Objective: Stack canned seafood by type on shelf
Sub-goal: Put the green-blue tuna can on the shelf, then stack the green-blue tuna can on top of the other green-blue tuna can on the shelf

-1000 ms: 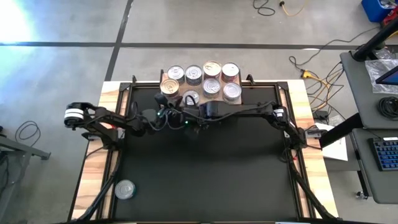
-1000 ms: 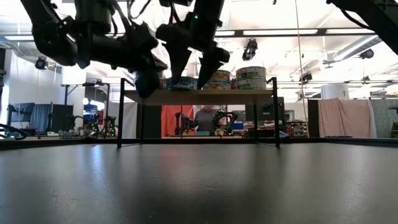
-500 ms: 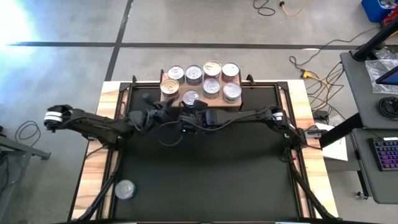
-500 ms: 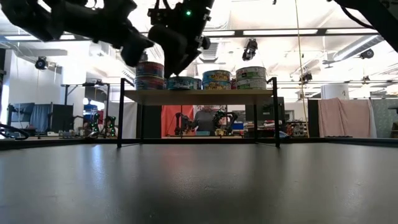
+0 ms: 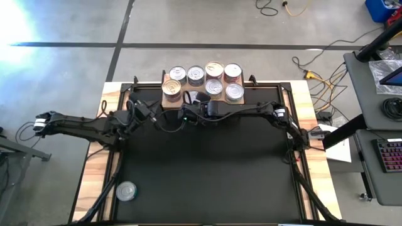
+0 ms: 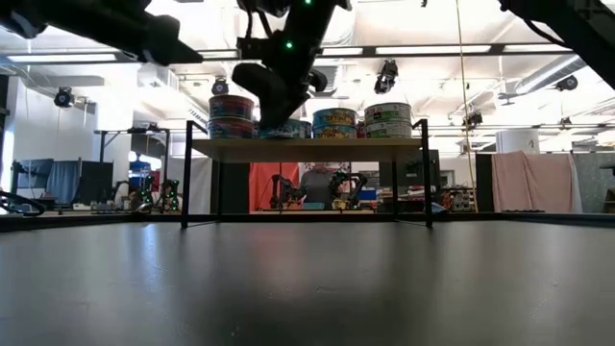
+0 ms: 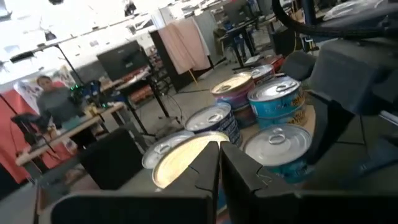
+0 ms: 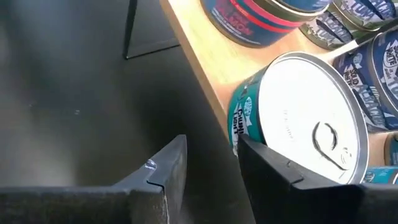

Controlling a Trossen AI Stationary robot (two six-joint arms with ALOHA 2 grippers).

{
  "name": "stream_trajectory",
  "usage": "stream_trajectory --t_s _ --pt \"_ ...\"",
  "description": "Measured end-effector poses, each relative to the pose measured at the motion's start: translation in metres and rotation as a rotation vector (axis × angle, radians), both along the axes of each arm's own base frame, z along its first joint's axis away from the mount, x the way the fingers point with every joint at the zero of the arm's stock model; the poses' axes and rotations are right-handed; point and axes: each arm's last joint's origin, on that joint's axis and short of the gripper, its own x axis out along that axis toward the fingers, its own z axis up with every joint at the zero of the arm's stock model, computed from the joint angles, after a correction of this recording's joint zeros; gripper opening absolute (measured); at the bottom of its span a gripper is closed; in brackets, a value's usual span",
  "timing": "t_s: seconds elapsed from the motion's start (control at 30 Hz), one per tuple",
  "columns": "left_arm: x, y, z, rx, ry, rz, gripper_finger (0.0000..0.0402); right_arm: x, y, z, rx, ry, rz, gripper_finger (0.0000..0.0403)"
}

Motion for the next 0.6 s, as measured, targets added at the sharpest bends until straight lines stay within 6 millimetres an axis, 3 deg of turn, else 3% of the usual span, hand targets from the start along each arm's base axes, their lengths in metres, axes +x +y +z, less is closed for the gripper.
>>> stream_trajectory --t_s 0.33,0.5,0.6 --pt "-0.008 0.000 -0.005 -0.080 0.002 -0.019 0.0000 -0.003 -0.032 0.006 0.014 -0.039 -0.082 0.0151" --pt "-0.002 -0.007 -0.001 -0.198 -0.064 -0.291 0.0000 -0.007 -0.031 0.028 0.088 -0.087 -0.051 0.0163" --pt "0.001 -0.009 0.002 -0.251 -0.013 -0.374 0.0000 -0.010 -0.024 0.045 0.139 -0.126 -0.035 0.0167"
